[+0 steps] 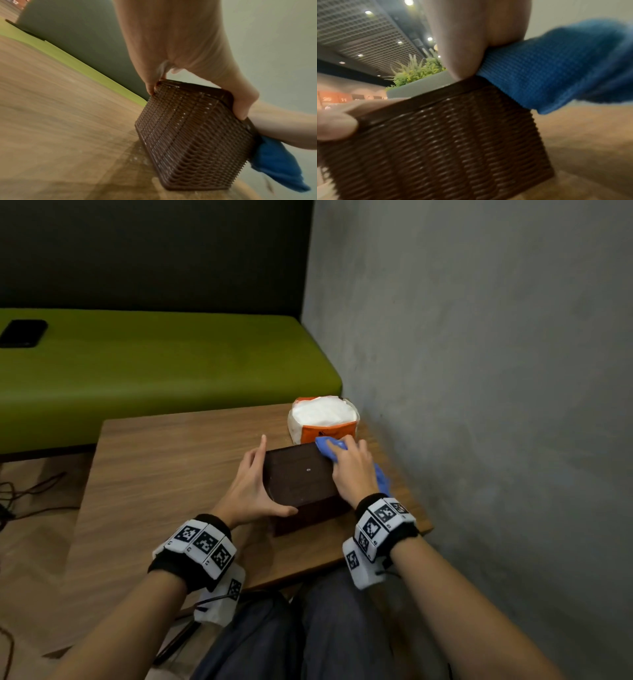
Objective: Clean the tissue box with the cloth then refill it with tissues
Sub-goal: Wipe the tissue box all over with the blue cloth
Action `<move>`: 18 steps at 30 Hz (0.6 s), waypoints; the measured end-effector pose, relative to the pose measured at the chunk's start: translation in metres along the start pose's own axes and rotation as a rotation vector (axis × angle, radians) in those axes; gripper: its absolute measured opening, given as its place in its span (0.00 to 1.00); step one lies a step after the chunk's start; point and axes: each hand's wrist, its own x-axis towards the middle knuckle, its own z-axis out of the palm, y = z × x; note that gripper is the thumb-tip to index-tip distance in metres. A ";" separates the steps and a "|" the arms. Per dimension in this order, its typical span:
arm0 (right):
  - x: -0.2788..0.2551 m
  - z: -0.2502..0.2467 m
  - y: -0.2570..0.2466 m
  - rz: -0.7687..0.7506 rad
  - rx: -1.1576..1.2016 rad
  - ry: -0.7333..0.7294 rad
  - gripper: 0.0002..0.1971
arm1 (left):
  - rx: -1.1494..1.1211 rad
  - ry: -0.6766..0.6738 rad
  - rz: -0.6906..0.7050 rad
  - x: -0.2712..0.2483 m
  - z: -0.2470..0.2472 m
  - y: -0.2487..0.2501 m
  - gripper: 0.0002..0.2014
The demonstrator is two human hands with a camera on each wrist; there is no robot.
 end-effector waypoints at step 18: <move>-0.030 -0.015 0.004 -0.052 0.205 0.134 0.22 | 0.451 -0.249 -0.038 0.013 -0.030 0.013 0.68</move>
